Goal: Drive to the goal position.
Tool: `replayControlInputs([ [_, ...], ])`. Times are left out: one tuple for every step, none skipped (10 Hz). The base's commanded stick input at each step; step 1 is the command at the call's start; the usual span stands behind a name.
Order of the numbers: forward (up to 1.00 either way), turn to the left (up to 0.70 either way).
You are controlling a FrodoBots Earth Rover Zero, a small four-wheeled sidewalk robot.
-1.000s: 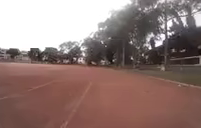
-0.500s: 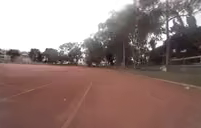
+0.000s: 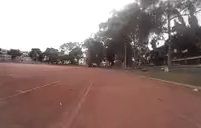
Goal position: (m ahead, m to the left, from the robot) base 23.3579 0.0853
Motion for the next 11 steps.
replayControlInputs([
  [0.50, 0.00],
  [0.50, 0.00],
  [0.50, 0.00],
  [0.50, 0.00],
  [0.50, 0.00],
  [0.50, 0.00],
  [0.50, 0.00],
  [0.50, 0.00],
  [0.50, 0.00],
  [0.50, 0.00],
  [0.50, 0.00],
])
